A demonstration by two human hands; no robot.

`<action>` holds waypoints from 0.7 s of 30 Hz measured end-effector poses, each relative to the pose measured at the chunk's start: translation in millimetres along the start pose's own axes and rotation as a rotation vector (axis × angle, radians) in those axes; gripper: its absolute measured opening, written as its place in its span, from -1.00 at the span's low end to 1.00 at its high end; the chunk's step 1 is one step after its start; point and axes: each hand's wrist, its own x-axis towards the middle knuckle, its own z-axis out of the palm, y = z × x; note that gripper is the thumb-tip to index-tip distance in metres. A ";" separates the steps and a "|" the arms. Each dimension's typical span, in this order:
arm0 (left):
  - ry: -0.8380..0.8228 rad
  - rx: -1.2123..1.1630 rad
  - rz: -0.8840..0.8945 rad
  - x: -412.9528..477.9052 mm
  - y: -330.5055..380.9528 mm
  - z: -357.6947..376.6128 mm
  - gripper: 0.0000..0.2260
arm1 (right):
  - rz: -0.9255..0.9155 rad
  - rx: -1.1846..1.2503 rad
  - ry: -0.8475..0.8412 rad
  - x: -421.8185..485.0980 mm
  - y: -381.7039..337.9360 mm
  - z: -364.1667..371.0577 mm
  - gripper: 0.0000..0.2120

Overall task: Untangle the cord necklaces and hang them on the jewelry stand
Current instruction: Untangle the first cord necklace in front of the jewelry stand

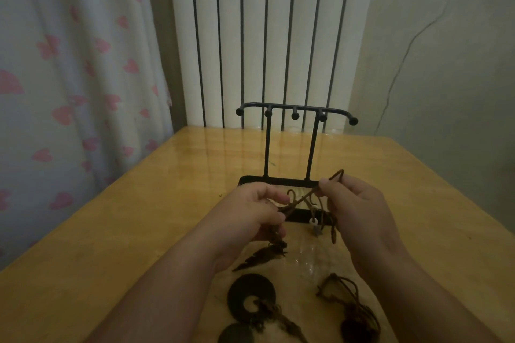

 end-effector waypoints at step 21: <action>0.066 -0.037 0.087 -1.5 3.2 -0.5 -0.86 | -0.082 -0.229 0.137 6.8 10.7 -1.5 -0.66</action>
